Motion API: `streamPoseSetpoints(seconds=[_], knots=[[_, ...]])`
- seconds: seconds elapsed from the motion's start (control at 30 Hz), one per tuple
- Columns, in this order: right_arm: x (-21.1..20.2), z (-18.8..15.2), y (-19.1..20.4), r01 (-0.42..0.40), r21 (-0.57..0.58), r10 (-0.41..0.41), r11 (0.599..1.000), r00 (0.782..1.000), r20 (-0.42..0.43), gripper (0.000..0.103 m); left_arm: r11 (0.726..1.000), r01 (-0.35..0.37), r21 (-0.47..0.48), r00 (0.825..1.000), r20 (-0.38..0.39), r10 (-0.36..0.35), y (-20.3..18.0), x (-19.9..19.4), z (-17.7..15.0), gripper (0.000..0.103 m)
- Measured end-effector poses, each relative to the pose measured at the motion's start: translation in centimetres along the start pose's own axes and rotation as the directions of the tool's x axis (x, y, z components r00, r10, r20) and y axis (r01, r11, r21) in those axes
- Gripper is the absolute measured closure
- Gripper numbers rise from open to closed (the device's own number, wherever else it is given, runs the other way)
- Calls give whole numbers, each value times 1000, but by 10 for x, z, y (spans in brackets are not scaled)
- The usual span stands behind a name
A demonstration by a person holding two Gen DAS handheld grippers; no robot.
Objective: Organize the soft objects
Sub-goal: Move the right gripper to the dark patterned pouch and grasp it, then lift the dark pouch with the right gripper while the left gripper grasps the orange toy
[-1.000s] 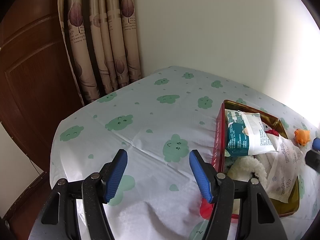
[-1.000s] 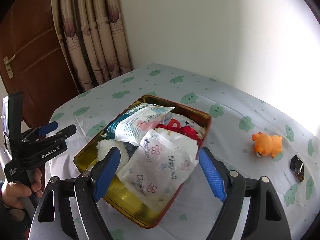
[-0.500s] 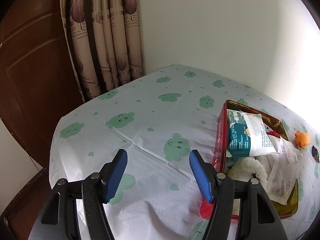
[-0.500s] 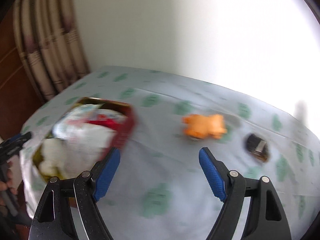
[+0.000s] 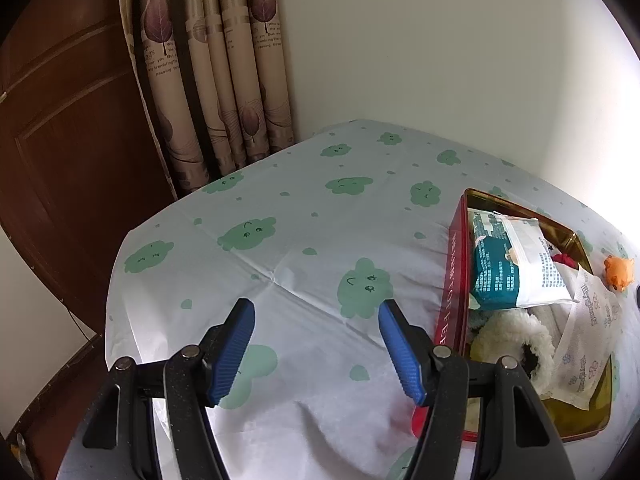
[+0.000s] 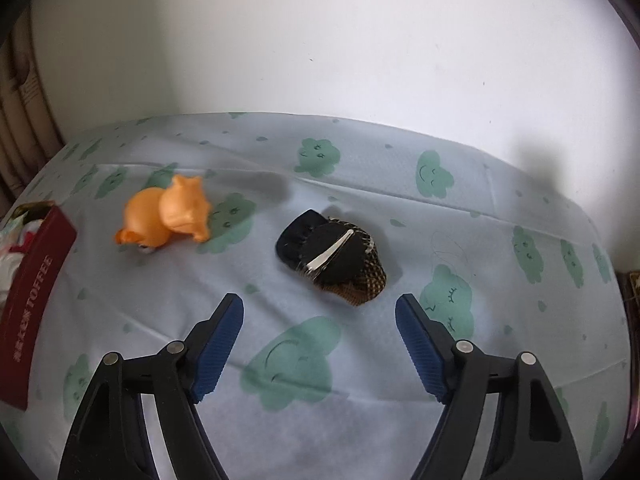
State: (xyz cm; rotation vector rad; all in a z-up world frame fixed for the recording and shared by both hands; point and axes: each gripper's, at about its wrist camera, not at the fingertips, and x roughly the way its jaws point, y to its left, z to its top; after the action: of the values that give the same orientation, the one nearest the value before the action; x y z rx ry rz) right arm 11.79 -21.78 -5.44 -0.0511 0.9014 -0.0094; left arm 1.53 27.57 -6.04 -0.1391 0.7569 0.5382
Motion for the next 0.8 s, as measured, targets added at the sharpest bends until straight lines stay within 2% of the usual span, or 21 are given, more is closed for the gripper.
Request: streamPoseSetpoints(seconds=[0.23,0.33,0.37,0.47,0.53,0.6,0.8], knots=[[32,23,-2,3,23,-3,1000,1000,-3,29,999,-1,45,1000,23,0,-11,-3,1,37],[42,28,-1,0,17,0,1000,1000,-11,37,997,-1,73,999,50,-2,-17,-9,3,37],[45,28,-1,-3,16,3,1000,1000,-16,44,996,-2,84,998,56,-2,-20,-10,5,37],[51,28,0,0,13,0,1000,1000,-24,50,992,-10,124,997,77,0,-32,-15,11,37],[51,25,0,-2,11,2,1000,1000,-13,51,987,6,158,995,93,-21,-43,-20,17,37],[50,24,-2,2,17,-2,1000,1000,-8,65,983,19,183,993,108,-39,-55,-26,24,37],[43,19,-6,-14,14,14,1000,1000,-5,72,947,88,310,975,169,-146,-107,-49,38,37]])
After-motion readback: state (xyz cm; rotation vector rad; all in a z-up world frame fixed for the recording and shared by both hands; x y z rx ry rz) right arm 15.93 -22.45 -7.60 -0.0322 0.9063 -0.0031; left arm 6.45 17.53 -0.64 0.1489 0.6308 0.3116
